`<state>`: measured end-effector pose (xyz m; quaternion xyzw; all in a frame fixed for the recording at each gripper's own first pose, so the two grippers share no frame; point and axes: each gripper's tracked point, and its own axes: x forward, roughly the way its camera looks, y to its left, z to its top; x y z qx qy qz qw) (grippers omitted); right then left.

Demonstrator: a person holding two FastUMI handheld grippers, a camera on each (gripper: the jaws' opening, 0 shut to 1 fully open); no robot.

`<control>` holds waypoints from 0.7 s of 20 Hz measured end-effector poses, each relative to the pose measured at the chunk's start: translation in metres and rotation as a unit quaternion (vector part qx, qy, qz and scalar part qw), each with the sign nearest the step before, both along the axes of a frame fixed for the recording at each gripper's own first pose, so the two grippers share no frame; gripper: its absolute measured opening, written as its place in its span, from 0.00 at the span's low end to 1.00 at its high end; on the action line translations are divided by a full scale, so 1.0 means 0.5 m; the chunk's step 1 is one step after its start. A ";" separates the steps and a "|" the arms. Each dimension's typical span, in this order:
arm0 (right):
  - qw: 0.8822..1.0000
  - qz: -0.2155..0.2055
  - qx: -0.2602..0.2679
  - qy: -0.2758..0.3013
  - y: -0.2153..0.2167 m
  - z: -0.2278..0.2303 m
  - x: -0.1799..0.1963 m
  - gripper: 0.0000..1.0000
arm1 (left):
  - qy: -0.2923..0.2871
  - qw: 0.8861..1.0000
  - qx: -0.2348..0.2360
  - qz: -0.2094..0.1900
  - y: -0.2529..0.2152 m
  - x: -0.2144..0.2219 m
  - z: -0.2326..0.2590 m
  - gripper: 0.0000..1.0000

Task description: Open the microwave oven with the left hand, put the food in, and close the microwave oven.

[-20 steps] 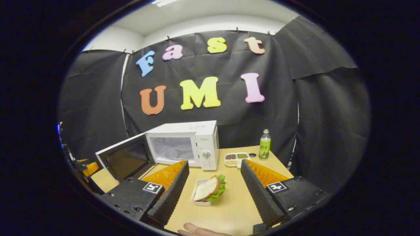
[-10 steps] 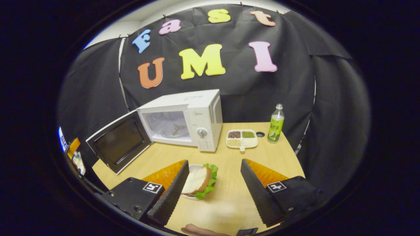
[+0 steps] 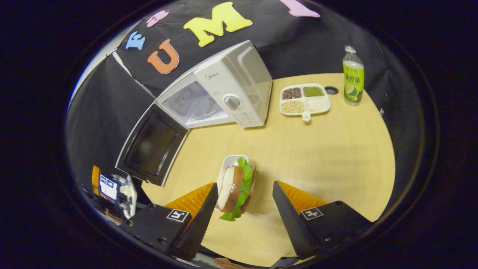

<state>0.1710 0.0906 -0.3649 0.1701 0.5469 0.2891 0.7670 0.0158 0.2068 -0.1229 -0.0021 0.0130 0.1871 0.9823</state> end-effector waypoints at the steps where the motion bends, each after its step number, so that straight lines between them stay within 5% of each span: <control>1: 0.999 -0.004 0.020 0.030 0.008 -0.007 -0.002 0.82 | 0.000 1.000 -0.003 0.000 -0.006 0.000 -0.004 0.88; 2: 0.998 -0.006 0.033 0.056 0.015 -0.016 -0.005 0.78 | -0.002 1.000 -0.006 0.002 -0.009 -0.002 -0.002 0.88; 3: 0.996 -0.008 0.045 0.076 0.022 -0.026 -0.006 0.86 | -0.007 1.000 -0.009 0.008 -0.007 -0.006 0.001 0.87; 4: 0.994 -0.007 0.055 0.097 0.026 -0.039 -0.011 0.80 | -0.014 1.000 -0.012 0.013 -0.003 -0.008 0.008 0.87; 5: 0.991 -0.011 0.057 0.121 0.026 -0.048 -0.019 0.61 | -0.021 1.000 -0.017 0.013 -0.004 -0.011 0.013 0.87; 6: 0.991 -0.021 0.059 0.121 0.025 -0.041 -0.011 0.30 | -0.025 0.999 -0.022 0.009 -0.007 -0.012 0.014 0.87; 7: 0.993 -0.017 0.055 0.107 0.027 -0.040 -0.014 0.37 | -0.027 0.999 -0.022 0.005 -0.008 -0.017 0.013 0.96; 8: 0.994 -0.017 0.046 0.093 0.027 -0.033 -0.016 0.34 | -0.026 0.999 -0.020 0.004 -0.006 -0.020 0.013 0.84; 10: 0.998 -0.011 0.032 0.058 0.029 0.012 -0.030 0.25 | -0.025 1.000 -0.018 0.005 0.003 -0.022 0.011 0.84; 13: 1.000 0.018 0.004 -0.010 0.046 0.078 -0.047 0.34 | -0.027 0.999 -0.028 0.001 0.009 -0.029 0.003 0.84; 14: 0.999 0.024 -0.011 -0.036 0.050 0.095 -0.051 0.26 | -0.025 0.999 -0.030 0.001 0.012 -0.030 -0.005 0.84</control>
